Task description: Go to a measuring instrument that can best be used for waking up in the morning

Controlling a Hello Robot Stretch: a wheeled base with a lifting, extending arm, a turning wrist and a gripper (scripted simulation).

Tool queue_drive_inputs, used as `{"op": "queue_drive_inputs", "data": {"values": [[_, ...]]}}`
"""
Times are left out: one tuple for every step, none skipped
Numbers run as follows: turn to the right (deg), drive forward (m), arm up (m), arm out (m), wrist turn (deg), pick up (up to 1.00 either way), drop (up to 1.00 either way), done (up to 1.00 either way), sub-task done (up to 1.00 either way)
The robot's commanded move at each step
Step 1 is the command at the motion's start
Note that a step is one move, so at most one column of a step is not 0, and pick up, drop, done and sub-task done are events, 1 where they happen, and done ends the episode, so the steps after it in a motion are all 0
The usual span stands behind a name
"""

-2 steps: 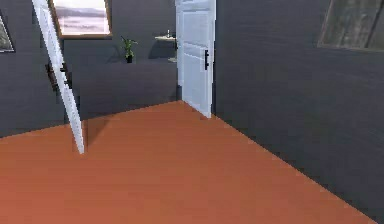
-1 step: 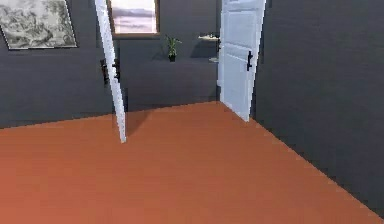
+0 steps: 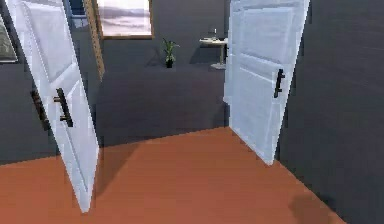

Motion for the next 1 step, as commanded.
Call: {"op": "queue_drive_inputs", "data": {"values": [[0.0,1.0,0.0,0.0,0.0,0.0,0.0,0.0,0.0]]}}
